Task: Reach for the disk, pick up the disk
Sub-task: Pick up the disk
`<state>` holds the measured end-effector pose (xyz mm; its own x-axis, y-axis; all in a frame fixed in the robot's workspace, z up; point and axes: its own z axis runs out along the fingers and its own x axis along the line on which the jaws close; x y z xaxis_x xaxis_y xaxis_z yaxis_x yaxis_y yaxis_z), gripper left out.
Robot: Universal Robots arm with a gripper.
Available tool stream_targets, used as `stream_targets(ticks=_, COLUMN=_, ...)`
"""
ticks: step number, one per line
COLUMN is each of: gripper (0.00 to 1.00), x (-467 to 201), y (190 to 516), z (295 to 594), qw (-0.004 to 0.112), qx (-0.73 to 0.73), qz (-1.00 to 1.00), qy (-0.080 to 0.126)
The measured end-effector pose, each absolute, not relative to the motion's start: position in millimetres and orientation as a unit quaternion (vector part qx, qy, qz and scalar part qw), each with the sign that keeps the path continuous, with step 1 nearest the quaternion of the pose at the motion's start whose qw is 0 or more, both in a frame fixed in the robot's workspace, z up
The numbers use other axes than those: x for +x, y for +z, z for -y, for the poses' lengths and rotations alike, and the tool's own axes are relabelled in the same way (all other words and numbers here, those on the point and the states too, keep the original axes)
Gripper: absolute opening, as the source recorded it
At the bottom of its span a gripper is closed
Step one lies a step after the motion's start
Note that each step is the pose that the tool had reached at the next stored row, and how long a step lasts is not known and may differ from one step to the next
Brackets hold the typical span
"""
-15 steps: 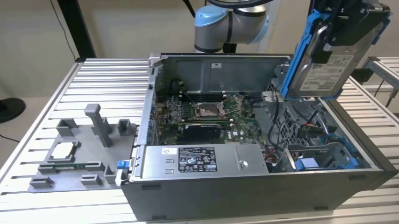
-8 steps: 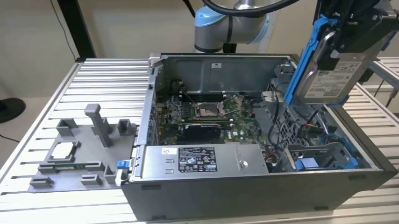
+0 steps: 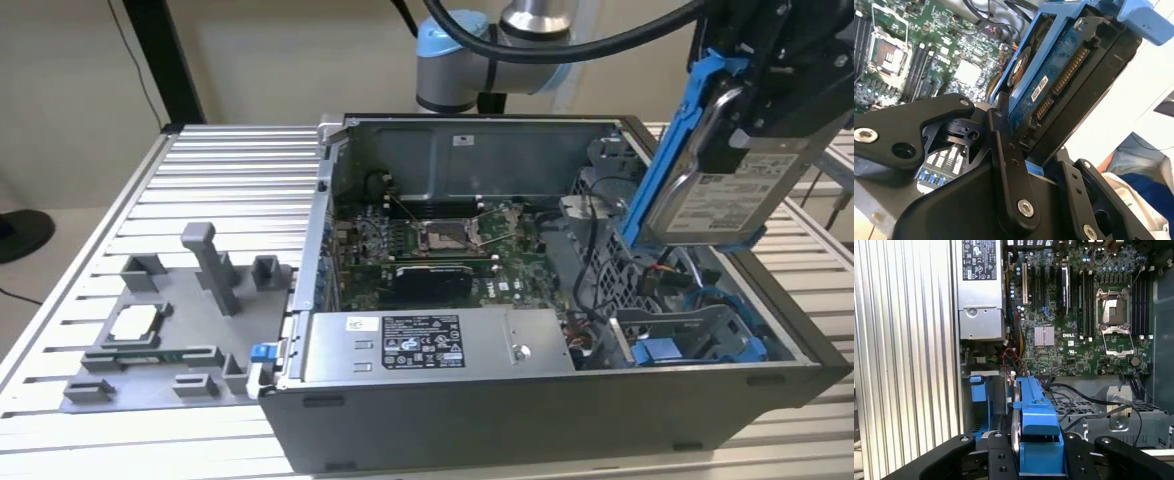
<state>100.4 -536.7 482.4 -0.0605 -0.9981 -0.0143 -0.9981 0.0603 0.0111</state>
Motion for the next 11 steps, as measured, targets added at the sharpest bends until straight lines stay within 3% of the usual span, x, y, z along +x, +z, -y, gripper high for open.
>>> stream_targets(ticks=11, gripper=0.00, x=100.4, y=480.6, z=568.7, qw=0.001, qx=-0.685, qz=-0.728, qy=0.009)
